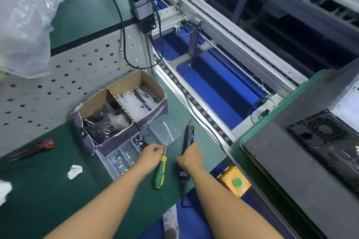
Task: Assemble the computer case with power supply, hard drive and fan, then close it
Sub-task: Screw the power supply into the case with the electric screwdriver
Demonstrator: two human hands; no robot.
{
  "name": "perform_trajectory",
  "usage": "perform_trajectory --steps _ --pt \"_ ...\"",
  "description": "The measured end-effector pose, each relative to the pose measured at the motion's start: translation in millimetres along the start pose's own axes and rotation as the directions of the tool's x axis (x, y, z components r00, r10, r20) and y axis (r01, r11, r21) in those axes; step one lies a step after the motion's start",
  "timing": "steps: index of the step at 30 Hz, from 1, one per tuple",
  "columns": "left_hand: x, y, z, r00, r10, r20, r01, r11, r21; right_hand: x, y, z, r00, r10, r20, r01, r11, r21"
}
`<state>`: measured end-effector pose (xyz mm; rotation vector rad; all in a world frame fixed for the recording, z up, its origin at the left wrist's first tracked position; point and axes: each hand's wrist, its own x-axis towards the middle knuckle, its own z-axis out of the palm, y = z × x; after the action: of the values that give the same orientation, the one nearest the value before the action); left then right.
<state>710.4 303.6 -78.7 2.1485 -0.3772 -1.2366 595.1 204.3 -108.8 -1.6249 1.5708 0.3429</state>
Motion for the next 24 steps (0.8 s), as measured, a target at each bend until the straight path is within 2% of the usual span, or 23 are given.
perform_trajectory --steps 6,10,17,20,24 --pt "-8 7 -1 0.999 -0.004 0.037 0.005 1.000 -0.022 -4 10 -19 0.998 -0.004 0.060 -0.012 0.964 0.265" --pt "-15 19 5 0.999 0.011 0.047 -0.009 1.000 -0.029 -18 23 -33 0.992 -0.100 0.075 0.058 0.898 0.435" --pt "-36 82 49 0.980 0.129 0.154 -0.120 0.991 -0.065 -48 45 -97 0.960 -0.274 -0.062 0.259 0.776 0.575" --pt "-48 117 84 0.939 0.223 0.263 -0.208 0.975 -0.083 -64 67 -134 0.947 -0.292 -0.132 0.309 0.724 0.617" --pt "-67 159 141 0.855 0.341 0.392 -0.338 0.938 -0.080 -86 110 -182 0.927 -0.241 -0.286 0.373 0.658 0.654"
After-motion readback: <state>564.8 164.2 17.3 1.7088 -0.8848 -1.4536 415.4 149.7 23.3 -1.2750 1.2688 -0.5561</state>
